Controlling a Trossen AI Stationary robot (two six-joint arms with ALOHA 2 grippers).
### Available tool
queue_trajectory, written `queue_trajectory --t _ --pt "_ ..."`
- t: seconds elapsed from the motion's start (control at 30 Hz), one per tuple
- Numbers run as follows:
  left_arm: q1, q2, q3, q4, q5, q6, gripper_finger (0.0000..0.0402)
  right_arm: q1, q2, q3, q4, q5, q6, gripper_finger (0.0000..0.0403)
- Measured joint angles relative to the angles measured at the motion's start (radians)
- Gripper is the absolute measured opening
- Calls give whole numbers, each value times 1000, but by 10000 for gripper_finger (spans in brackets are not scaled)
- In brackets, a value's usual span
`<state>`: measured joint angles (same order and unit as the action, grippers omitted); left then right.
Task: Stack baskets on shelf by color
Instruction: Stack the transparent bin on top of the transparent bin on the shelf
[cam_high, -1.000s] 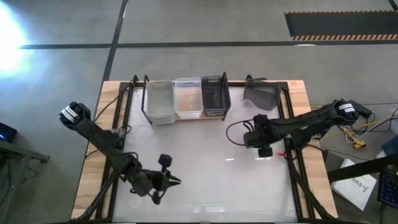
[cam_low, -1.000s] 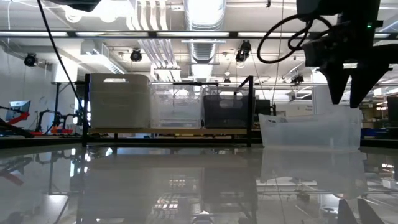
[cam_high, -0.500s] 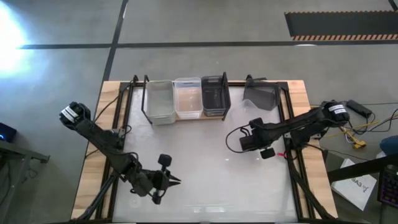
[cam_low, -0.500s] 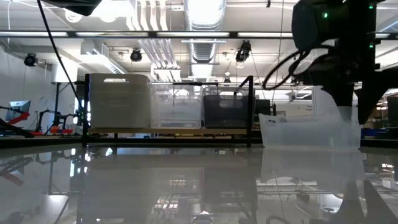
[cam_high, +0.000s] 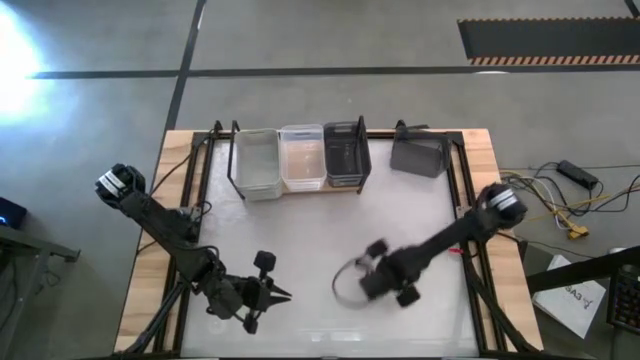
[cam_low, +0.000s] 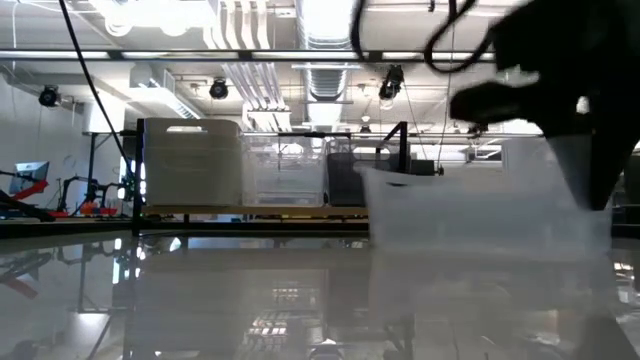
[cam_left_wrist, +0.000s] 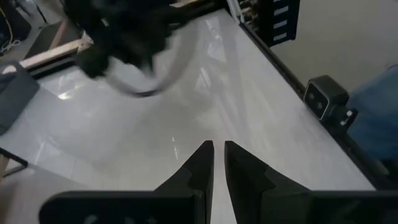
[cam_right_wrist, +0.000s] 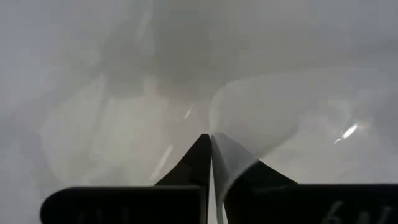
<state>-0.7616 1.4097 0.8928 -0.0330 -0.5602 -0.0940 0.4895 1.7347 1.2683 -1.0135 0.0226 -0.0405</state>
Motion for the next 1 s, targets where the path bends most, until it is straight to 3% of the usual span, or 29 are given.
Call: queue_trajectory --t 0.13,0.37,0.63,0.8,0.9,1.0 --pt "-1 0 10 0 -7 43 22 88 147 183 23 20 -185 11" --pt "4 0 12 0 -81 57 22 147 346 439 -53 168 -407 19" --pt "50 0 12 37 -101 83 27 150 404 662 -105 187 -450 116" --pt "94 0 12 97 -62 184 64 164 374 759 -139 188 -326 164" --pt "142 11 12 151 30 213 101 180 327 767 -154 188 -134 168" --pt "201 55 18 179 136 235 142 203 275 686 -162 191 49 159"
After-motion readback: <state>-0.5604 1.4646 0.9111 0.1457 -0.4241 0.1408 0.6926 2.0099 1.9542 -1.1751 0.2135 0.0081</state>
